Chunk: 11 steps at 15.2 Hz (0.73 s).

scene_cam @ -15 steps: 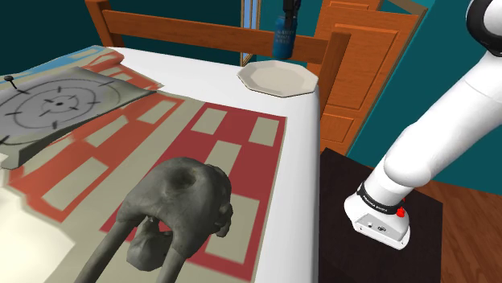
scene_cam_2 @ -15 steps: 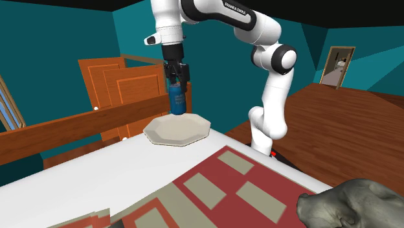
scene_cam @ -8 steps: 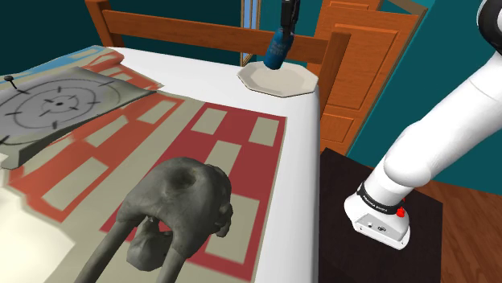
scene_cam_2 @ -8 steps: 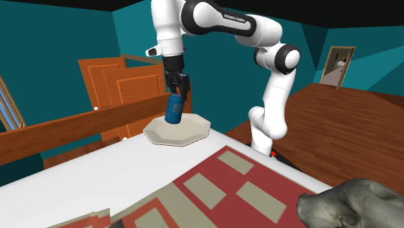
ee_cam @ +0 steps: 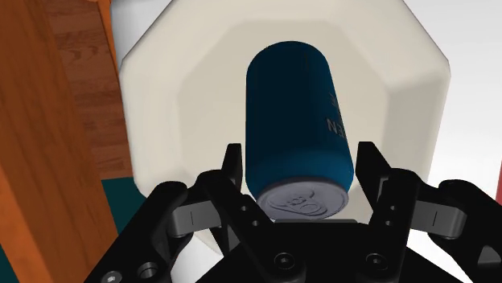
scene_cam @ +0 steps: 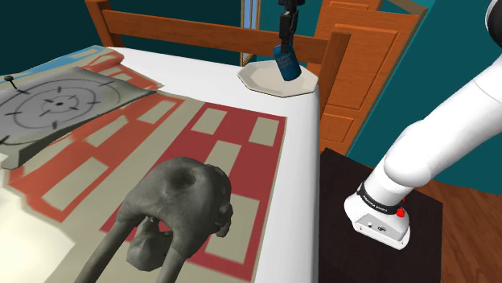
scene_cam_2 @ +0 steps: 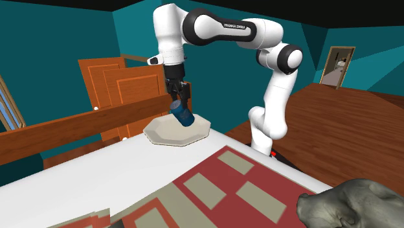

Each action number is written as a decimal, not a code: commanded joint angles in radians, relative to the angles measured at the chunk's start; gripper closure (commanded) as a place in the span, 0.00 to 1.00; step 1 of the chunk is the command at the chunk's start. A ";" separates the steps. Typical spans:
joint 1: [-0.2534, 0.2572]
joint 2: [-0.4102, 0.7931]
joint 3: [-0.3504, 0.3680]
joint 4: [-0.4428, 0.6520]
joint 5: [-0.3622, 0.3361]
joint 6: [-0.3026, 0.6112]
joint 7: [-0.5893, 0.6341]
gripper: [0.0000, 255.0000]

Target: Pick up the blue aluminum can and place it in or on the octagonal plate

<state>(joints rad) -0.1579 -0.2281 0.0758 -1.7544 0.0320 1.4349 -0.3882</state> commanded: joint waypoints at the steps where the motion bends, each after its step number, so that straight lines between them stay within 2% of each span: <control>1: 0.000 0.001 0.001 -0.006 0.000 0.000 0.001 1.00; 4: 0.000 0.001 0.000 -0.006 0.000 0.000 0.001 1.00; 5: 0.001 0.002 0.001 -0.003 0.000 -0.001 0.002 0.00; 10: 0.000 0.001 0.000 -0.006 0.000 0.000 0.001 0.00; 11: 0.000 0.016 0.000 0.044 -0.001 -0.035 0.002 0.00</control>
<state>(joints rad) -0.1584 -0.2182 0.0753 -1.7332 0.0312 1.4175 -0.3886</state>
